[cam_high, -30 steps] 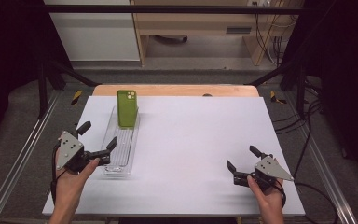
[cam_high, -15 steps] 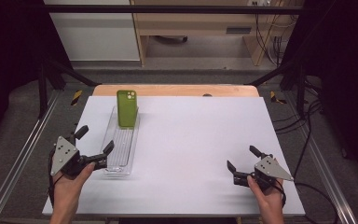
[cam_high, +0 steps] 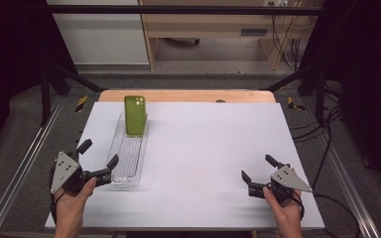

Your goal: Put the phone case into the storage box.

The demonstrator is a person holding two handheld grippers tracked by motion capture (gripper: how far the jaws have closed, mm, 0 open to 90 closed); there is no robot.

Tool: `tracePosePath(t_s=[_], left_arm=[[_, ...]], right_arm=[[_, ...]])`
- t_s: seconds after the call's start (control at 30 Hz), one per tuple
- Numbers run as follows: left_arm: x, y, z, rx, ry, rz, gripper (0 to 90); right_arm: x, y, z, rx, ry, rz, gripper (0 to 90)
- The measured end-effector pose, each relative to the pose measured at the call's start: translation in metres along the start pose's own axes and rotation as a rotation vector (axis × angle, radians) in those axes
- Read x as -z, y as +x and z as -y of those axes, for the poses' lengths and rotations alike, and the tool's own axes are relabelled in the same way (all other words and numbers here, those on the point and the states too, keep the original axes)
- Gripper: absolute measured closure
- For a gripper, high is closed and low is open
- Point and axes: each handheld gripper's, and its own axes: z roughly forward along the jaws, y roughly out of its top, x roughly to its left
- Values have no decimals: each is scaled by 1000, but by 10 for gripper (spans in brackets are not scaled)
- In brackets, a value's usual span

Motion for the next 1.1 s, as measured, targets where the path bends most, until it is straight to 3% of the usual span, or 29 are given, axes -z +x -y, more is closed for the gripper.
tracePosePath(t_s=[0.73, 0.93, 1.1], left_arm=[[14, 10, 25, 28, 0, 0, 21], [18, 15, 34, 16, 8, 40, 27], [22, 19, 44, 29, 10, 29, 21]], right_arm=[[-1, -1, 0, 2, 2, 2, 28], [-1, -1, 0, 1, 3, 3, 28], [-1, -1, 0, 3, 6, 3, 28]])
